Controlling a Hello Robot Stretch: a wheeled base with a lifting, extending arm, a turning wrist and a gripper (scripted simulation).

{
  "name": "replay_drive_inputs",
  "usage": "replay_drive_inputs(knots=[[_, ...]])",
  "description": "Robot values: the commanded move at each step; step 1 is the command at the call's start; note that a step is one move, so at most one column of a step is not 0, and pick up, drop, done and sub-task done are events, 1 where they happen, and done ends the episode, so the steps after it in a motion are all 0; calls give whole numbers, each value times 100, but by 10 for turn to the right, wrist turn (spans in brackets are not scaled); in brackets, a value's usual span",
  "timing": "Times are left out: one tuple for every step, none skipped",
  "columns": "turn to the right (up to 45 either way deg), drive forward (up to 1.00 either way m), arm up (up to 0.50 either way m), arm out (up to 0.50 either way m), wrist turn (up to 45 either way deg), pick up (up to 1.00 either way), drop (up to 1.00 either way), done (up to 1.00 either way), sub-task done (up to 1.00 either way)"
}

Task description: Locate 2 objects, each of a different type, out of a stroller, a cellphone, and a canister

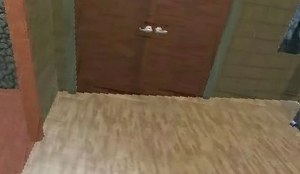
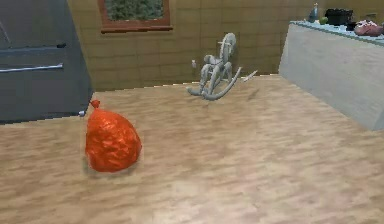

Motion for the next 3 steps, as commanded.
replay_drive_inputs(knots=[[-450,0,0,0,0,0,0,0,0],[-120,0,0,0,0,0,0,0,0],[0,100,0,0,0,0,0,0,0]])
